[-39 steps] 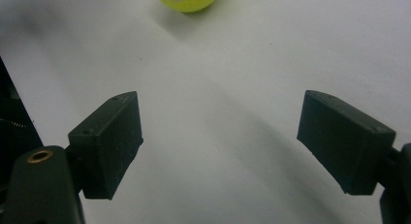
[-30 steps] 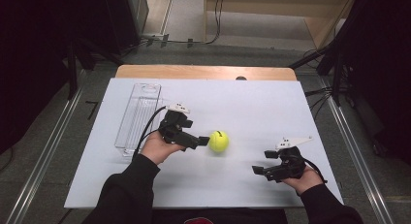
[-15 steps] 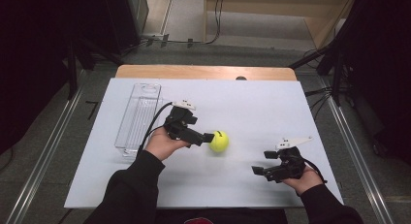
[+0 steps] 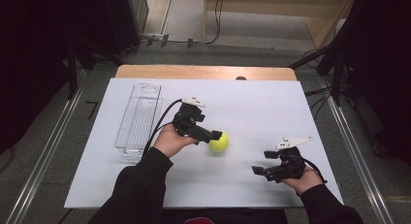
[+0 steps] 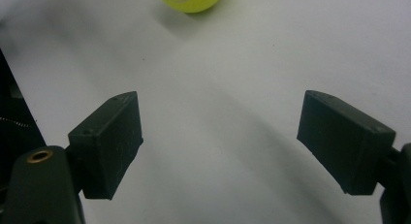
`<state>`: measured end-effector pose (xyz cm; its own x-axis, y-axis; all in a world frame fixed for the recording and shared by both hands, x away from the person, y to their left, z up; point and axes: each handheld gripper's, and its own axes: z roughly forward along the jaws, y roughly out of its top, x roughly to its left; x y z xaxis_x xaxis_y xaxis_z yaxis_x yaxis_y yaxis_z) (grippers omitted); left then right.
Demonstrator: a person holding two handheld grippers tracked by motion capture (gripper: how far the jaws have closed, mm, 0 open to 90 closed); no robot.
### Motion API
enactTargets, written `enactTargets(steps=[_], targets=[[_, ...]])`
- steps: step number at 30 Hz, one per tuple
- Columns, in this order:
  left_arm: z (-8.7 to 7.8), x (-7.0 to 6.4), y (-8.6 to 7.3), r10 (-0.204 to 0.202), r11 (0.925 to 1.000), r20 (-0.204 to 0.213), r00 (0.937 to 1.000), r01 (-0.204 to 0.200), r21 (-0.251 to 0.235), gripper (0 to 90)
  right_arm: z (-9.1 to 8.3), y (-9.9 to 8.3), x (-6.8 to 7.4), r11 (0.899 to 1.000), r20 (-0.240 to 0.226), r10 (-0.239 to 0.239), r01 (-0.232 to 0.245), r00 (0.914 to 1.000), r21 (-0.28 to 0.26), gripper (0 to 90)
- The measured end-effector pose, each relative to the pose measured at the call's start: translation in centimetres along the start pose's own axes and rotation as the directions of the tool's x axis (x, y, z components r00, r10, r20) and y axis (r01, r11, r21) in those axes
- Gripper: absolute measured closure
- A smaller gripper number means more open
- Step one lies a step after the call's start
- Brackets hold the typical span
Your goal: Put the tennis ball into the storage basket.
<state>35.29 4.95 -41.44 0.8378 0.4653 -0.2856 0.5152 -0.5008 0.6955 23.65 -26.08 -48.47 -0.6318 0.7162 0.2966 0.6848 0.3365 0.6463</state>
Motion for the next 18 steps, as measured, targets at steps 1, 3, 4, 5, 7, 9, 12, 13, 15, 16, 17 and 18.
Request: enactTargets(steps=[1, 3, 4, 5, 7, 9, 12, 13, 15, 16, 17, 18], targets=[[0.2, 0.0, 0.1, 0.003, 1.0, -0.003, 1.0, -0.003, 0.002, 1.3, 0.0, 0.0, 0.0, 1.0, 0.001, 0.0, 0.0, 1.0, 0.0, 14.1], [0.5, 0.0, 0.2, 0.004, 1.0, 0.002, 1.0, -0.004, 0.005, 1.3, 0.0, 0.0, 0.0, 1.0, -0.001, -0.001, 0.001, 1.0, -0.001, 14.1], [0.6, 0.0, 0.2, 0.001, 1.0, 0.001, 1.0, -0.001, 0.004, 1.3, 0.0, 0.0, 0.0, 1.0, -0.001, -0.001, 0.001, 1.0, -0.001, 14.1], [0.7, 0.0, 0.3, 0.006, 1.0, 0.0, 1.0, -0.006, 0.007, 1.3, 0.0, 0.0, 0.0, 1.0, -0.001, -0.001, 0.001, 1.0, -0.001, 14.1], [0.9, 0.0, 0.5, 0.006, 1.0, 0.002, 1.0, -0.006, 0.006, 1.3, 0.0, 0.0, 0.0, 1.0, -0.001, -0.002, 0.002, 1.0, -0.002, 14.1], [1.1, 0.0, 0.6, 0.003, 1.0, 0.003, 1.0, -0.003, 0.002, 1.3, 0.0, 0.0, 0.0, 1.0, 0.0, -0.002, 0.002, 1.0, -0.003, 14.1], [1.3, 0.0, 0.8, 0.003, 1.0, 0.001, 1.0, -0.003, 0.004, 1.3, 0.0, 0.0, 0.0, 1.0, 0.001, -0.002, 0.002, 1.0, -0.003, 14.1], [1.4, 0.0, 0.9, 0.003, 1.0, 0.003, 1.0, -0.003, 0.002, 1.3, 0.0, 0.0, 0.0, 1.0, 0.0, -0.003, 0.003, 1.0, -0.003, 14.1], [1.6, 0.0, 1.0, 0.01, 1.0, -0.007, 0.9999, -0.01, 0.0, 1.3, 0.0, 0.0, 0.0, 1.0, -0.001, -0.002, 0.002, 1.0, -0.003, 14.1], [1.6, 0.0, 1.1, 0.017, 0.9999, -0.011, 0.9998, -0.017, -0.001, 1.3, 0.0, 0.0, 0.0, 1.0, -0.001, -0.002, 0.002, 1.0, -0.003, 14.1], [1.6, 0.0, 1.3, 0.018, 0.9998, -0.01, 0.9998, -0.018, 0.0, 1.4, 0.0, 0.1, 0.0, 1.0, -0.001, -0.002, 0.002, 1.0, -0.003, 14.1], [1.7, 0.0, 1.4, 0.016, 0.9998, -0.013, 0.9998, -0.016, -0.008, 3.3, 0.0, 0.1, 0.0, 1.0, -0.001, -0.003, 0.003, 1.0, -0.002, 14.1]])
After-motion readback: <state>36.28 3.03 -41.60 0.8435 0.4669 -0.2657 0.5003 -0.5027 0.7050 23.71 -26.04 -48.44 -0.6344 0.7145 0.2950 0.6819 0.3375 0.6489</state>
